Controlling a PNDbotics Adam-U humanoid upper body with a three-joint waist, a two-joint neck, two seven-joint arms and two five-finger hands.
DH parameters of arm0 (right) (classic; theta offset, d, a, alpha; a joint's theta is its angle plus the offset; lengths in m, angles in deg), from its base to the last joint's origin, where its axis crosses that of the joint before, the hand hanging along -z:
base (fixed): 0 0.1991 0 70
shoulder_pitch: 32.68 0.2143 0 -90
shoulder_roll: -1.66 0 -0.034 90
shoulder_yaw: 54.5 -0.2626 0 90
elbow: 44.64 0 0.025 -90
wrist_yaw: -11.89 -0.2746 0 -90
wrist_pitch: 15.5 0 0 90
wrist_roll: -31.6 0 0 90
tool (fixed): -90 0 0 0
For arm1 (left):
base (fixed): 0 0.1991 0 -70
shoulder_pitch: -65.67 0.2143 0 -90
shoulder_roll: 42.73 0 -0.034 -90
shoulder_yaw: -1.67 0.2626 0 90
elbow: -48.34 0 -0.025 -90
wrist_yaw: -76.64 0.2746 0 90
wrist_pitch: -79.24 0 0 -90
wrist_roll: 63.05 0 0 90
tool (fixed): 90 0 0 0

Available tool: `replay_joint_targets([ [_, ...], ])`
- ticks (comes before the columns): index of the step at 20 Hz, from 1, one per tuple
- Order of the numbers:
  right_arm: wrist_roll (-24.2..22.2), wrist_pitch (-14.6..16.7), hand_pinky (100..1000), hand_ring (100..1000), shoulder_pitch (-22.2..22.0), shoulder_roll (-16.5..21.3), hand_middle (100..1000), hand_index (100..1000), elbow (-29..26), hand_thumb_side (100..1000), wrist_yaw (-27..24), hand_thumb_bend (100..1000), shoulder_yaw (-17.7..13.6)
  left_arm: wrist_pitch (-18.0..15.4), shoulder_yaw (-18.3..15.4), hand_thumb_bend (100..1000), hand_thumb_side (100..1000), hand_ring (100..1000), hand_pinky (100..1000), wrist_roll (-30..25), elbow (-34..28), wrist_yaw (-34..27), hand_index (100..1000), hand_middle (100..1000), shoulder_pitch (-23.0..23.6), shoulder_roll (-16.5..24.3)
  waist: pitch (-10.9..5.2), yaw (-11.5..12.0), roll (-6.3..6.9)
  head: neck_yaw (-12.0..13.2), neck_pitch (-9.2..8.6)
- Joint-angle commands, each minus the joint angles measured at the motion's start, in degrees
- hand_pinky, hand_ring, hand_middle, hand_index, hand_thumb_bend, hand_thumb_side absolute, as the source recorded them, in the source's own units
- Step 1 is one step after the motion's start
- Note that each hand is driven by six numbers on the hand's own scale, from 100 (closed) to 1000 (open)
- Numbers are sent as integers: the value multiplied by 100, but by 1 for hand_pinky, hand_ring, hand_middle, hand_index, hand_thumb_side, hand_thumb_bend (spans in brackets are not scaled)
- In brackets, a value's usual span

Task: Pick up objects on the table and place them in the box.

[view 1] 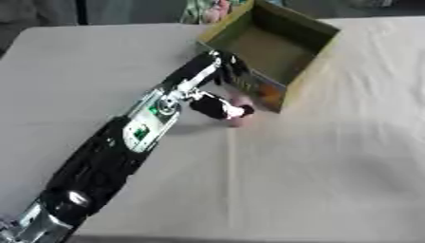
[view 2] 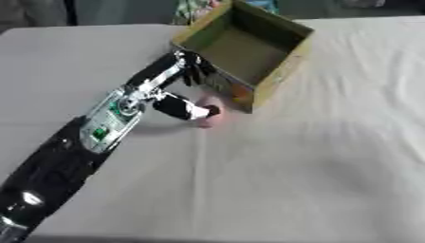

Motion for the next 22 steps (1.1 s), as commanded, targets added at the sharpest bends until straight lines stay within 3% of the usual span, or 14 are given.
replay_joint_targets([
  [1, -18, 8, 644, 722, 52, 108, 681, 795, -35, 246, -15, 100, -27, -54, -14, 575, 224, 599, 570, 21, 112, 183, 752, 633, -163, -16, -119, -3, -39, 15, 41],
  [13, -37, 5, 644, 722, 61, 104, 681, 795, -28, 245, -16, 100, -16, -194, -17, 597, 221, 622, 608, 164, 649, 1204, 773, 661, -304, -190, -131, -14, -40, 29, 49],
  [22, -43, 3, 644, 721, 68, 107, 681, 795, -24, 244, -17, 100, -10, -433, -23, 554, 178, 641, 639, -532, 740, 1867, 774, 674, -296, -162, -131, 2, -37, 28, 53],
])
